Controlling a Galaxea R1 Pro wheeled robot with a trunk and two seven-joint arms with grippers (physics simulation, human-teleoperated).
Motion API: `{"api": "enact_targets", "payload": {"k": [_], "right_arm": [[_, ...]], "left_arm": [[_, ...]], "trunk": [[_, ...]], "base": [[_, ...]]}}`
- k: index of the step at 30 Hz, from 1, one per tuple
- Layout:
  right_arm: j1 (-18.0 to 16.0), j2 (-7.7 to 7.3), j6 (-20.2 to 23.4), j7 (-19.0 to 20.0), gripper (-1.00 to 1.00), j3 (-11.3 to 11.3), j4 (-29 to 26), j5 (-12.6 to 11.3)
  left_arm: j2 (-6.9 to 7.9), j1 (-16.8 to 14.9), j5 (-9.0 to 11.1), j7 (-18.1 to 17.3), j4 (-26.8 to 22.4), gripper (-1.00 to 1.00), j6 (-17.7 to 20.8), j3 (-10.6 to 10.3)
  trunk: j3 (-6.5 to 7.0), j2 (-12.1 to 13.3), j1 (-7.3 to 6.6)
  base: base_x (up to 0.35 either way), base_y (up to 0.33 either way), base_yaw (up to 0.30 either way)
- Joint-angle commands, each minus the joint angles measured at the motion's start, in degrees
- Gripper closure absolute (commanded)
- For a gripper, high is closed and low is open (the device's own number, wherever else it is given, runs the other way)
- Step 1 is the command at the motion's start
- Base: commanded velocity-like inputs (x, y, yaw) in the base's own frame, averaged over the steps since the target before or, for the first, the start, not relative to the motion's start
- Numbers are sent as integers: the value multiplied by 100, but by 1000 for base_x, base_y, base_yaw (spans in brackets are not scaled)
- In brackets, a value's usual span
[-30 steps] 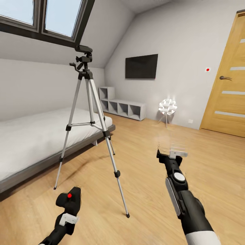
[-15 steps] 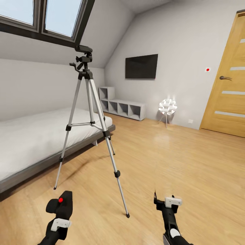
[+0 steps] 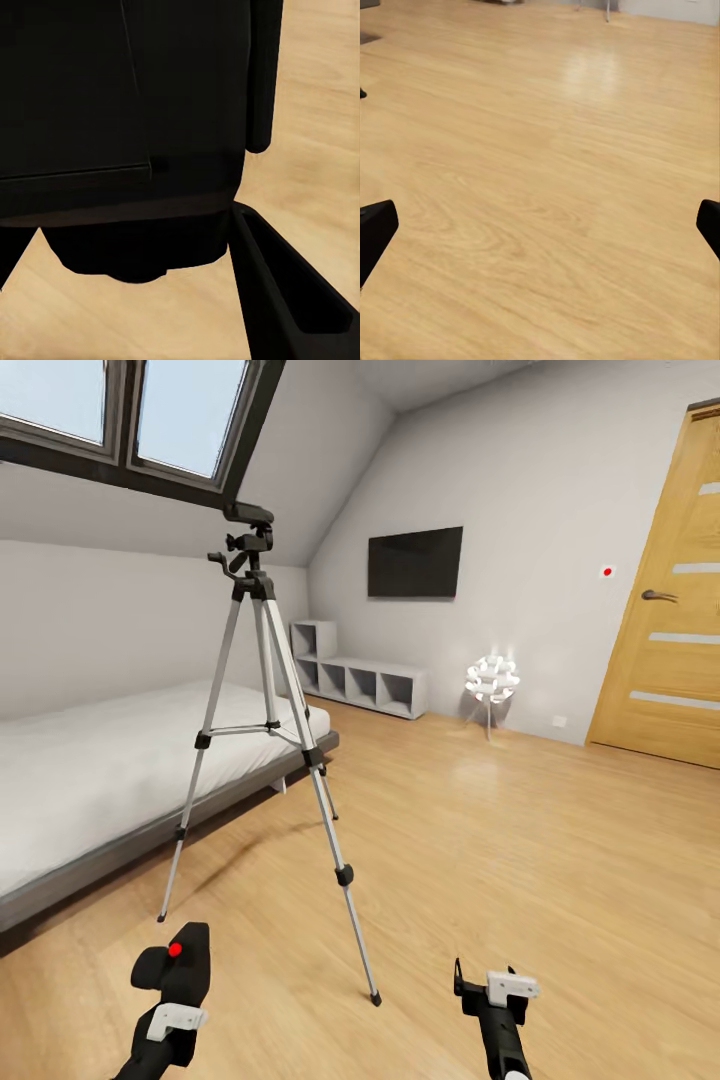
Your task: Attach the digital camera to the camera tripod in the bedroom.
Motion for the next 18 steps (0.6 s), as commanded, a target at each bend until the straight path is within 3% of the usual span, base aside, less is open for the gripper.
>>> {"api": "enact_targets", "payload": {"k": [1, 18], "right_arm": [[-6, 1, -10, -35, -100, 5, 6, 23], [-3, -5, -34, -65, -100, -2, 7, 33]], "left_arm": [[-4, 1, 53, -39, 20, 100, -23, -30], [-29, 16, 53, -29, 20, 100, -13, -33]], "trunk": [[17, -1, -4], [394, 22, -48]], "base": [[0, 0, 0], [0, 0, 0]]}}
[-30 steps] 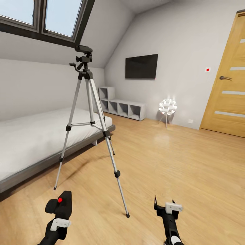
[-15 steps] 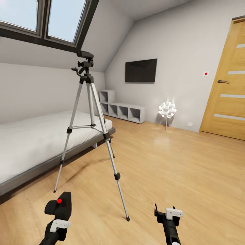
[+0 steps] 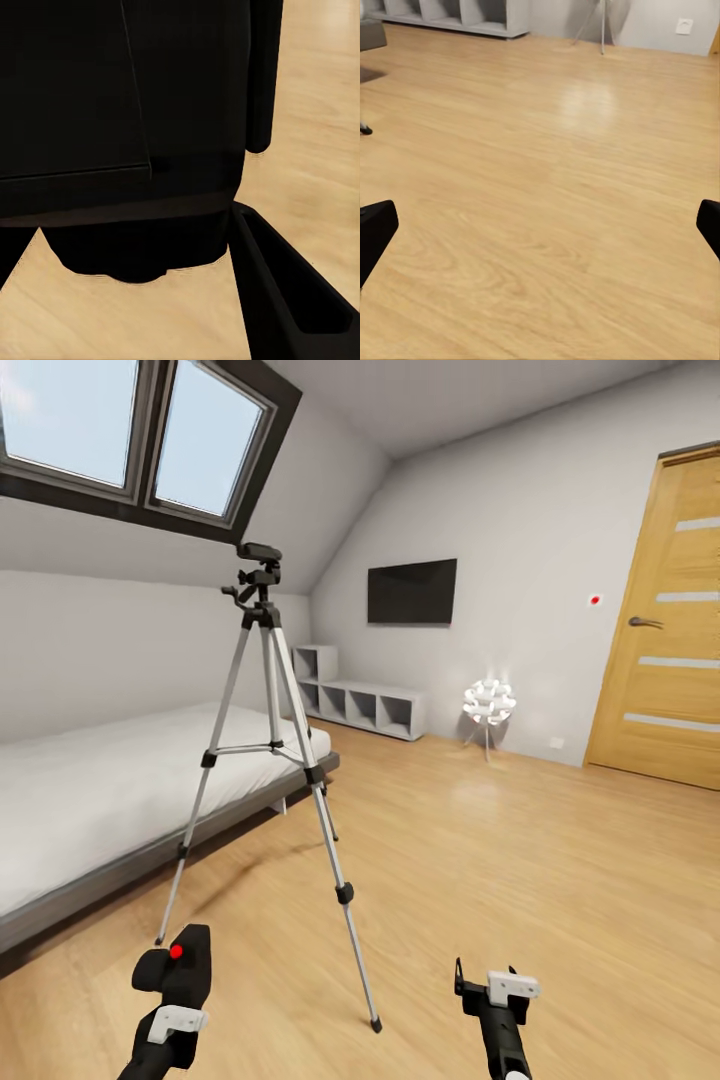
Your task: Attach the digital camera to the camera tripod in the bedroom.
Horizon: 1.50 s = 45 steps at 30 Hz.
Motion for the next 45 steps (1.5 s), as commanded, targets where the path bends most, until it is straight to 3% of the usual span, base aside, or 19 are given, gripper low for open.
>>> {"api": "enact_targets", "payload": {"k": [1, 19, 42, 45], "right_arm": [[-3, 1, -10, -37, -100, 4, 5, 26], [-3, 23, -7, -33, -100, 11, 6, 25], [-3, 32, -12, -32, -100, 11, 6, 23], [-5, 29, -12, -32, -100, 11, 6, 23]], "left_arm": [[-3, -8, 52, -40, 20, 100, -23, -30], [-3, -8, 52, -39, 20, 100, -18, -28], [-4, -8, 52, -39, 20, 100, -14, -28], [-3, -8, 52, -39, 20, 100, -14, -27]], "trunk": [[17, -1, -4], [410, 23, -50], [712, 54, -109], [738, 174, -175]], "base": [[0, 0, 0], [0, 0, 0], [0, 0, 0], [0, 0, 0]]}}
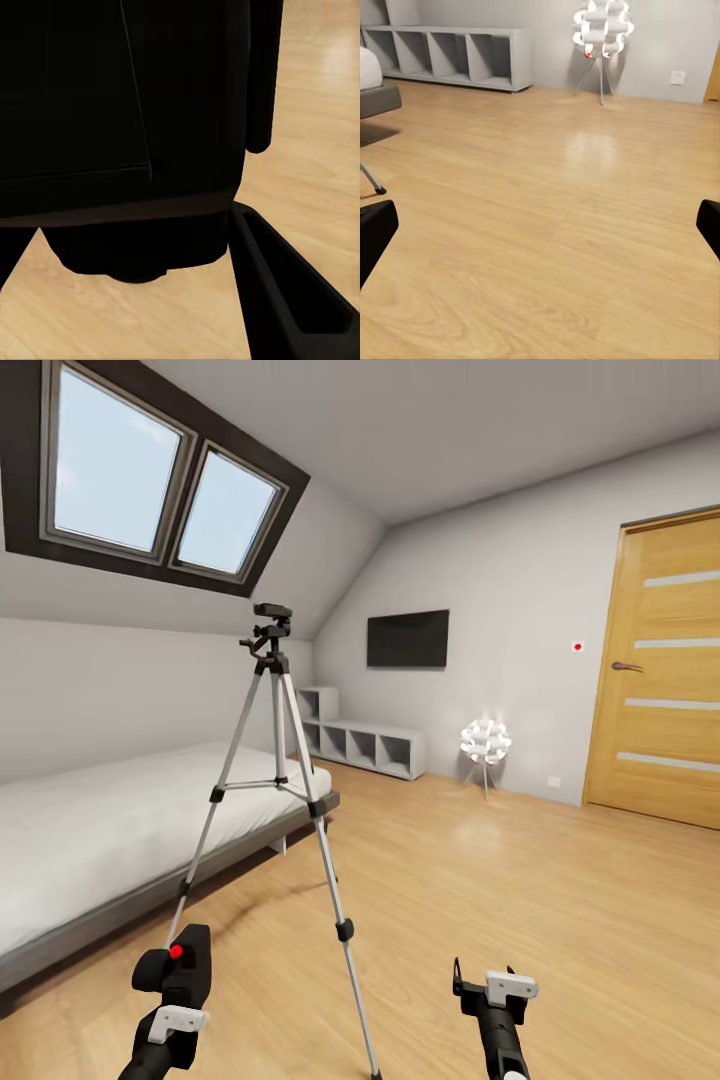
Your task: Attach the digital camera to the camera tripod in the bedroom.
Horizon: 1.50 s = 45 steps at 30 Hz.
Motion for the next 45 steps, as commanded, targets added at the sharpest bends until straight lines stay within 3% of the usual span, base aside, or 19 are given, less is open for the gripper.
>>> {"api": "enact_targets", "payload": {"k": [1, 25, 45], "right_arm": [[-6, 0, -9, -36, -100, 5, 4, 24], [-5, 6, -9, -39, -100, 5, 3, 24], [-5, -3, -9, -45, -100, 5, 4, 24]], "left_arm": [[-4, -8, 53, -40, 19, 100, -25, -30], [-7, -8, 53, -40, 19, 100, -23, -30], [-11, -8, 53, -40, 19, 100, -23, -30]], "trunk": [[2, 38, -24], [211, 1000, -551], [561, 1803, -990]], "base": [[0, 0, 0], [0, 0, 0], [0, 0, 0]]}}
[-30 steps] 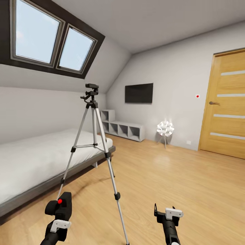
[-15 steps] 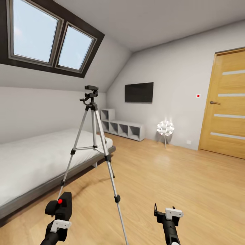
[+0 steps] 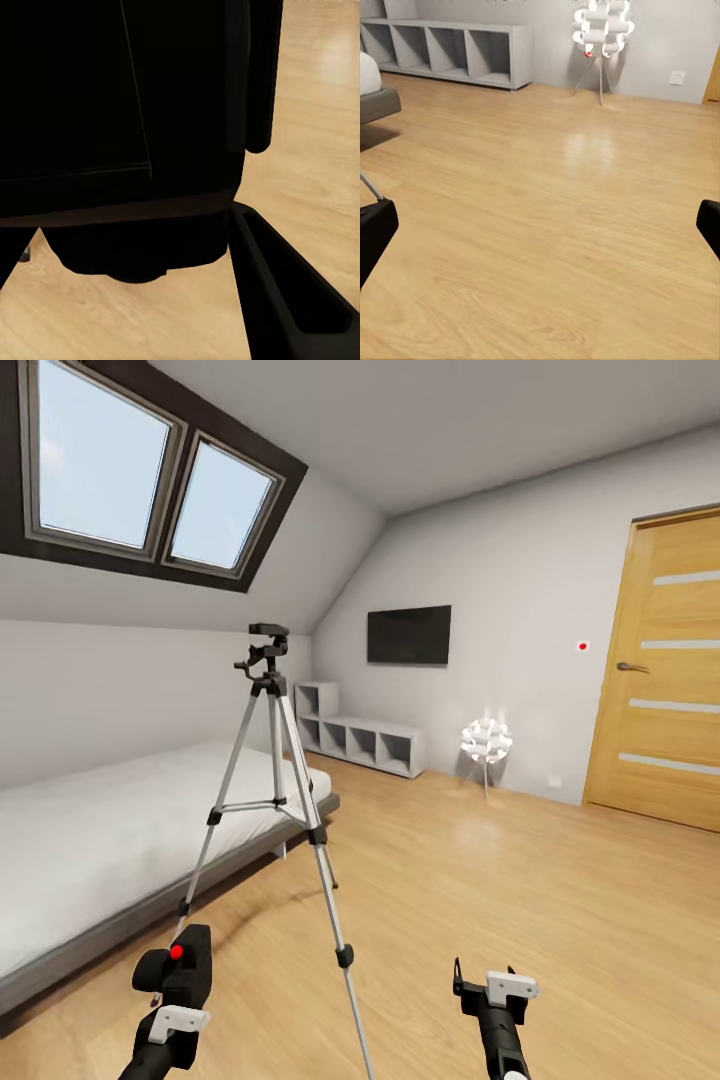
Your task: Attach the digital camera to the camera tripod in the bedroom.
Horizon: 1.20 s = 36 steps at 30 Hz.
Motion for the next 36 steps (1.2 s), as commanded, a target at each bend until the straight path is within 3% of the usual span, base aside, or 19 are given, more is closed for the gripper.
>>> {"api": "enact_targets", "payload": {"k": [1, 36], "right_arm": [[-4, 1, -9, -36, -100, 4, 4, 24], [-5, 1, -9, -36, -100, 4, 4, 24]], "left_arm": [[-2, -8, 52, -40, 19, 100, -23, -30], [-2, -8, 52, -40, 19, 100, -23, -30]], "trunk": [[12, 38, -24], [640, 1442, -792]], "base": [[0, 0, 0], [0, 0, 0]]}}
